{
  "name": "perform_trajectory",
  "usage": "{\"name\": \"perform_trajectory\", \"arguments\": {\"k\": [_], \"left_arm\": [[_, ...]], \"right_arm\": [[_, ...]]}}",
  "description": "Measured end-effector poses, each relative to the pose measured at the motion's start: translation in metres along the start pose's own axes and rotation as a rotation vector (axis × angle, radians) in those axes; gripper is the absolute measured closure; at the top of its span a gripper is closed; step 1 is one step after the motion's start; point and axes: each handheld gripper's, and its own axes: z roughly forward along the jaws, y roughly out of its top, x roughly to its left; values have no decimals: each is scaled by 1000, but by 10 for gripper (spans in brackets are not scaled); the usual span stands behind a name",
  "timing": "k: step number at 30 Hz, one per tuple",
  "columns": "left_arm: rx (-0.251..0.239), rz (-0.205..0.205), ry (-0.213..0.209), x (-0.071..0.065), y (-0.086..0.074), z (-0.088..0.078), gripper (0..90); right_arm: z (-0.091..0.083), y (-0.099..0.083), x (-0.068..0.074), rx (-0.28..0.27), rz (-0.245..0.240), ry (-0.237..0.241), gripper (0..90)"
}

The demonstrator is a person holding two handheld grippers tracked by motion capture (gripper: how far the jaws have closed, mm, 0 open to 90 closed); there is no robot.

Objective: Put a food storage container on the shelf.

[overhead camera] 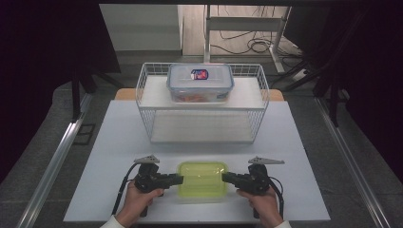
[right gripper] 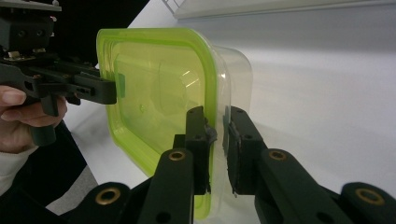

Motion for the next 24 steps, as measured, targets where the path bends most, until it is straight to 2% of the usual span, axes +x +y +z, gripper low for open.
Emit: {"name": "perform_trajectory", "arguments": {"k": [8, 16, 20, 24], "left_arm": [[-8, 36, 18, -5, 3, -4, 761], [-29, 76, 34, -11, 10, -10, 763], [-42, 82, 30, -13, 14, -12, 765], [-52, 84, 53, -13, 19, -11, 769]], "right_arm": [[-3, 3, 5, -12, -37, -6, 798], [-8, 9, 12, -49, -81, -21, 798], [-12, 14, 17, -62, -111, -24, 798], [-12, 20, 17, -74, -127, -39, 798]]}}
